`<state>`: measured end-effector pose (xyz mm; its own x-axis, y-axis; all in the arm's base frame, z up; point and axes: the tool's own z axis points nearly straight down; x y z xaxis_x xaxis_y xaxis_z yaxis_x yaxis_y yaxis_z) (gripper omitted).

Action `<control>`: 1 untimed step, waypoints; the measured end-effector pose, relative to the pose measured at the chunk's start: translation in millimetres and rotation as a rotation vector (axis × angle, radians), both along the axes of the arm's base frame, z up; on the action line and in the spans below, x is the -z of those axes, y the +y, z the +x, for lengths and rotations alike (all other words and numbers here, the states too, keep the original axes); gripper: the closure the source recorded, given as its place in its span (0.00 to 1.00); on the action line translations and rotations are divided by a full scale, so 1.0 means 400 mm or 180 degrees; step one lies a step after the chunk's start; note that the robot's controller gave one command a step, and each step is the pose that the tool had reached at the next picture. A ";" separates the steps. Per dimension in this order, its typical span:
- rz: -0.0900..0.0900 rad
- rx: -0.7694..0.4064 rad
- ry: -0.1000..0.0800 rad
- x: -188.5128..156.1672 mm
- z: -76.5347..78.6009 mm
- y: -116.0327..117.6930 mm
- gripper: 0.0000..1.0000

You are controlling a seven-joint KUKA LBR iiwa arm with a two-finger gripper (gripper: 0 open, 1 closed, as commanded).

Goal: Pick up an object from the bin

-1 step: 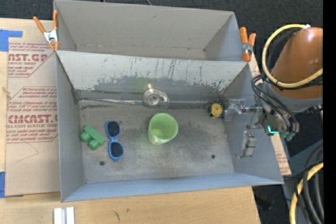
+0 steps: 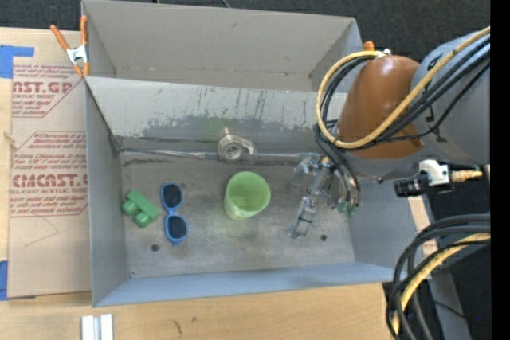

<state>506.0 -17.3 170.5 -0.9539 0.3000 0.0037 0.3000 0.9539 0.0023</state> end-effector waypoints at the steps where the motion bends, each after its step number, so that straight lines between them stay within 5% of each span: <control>1: -0.0003 0.0199 0.0007 0.210 0.058 0.155 0.00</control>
Offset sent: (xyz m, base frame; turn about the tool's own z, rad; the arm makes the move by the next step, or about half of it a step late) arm 0.0243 0.0573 -0.0790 0.0688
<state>529.1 44.7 86.7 -0.9333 0.3591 0.0054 0.3591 0.9333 0.0006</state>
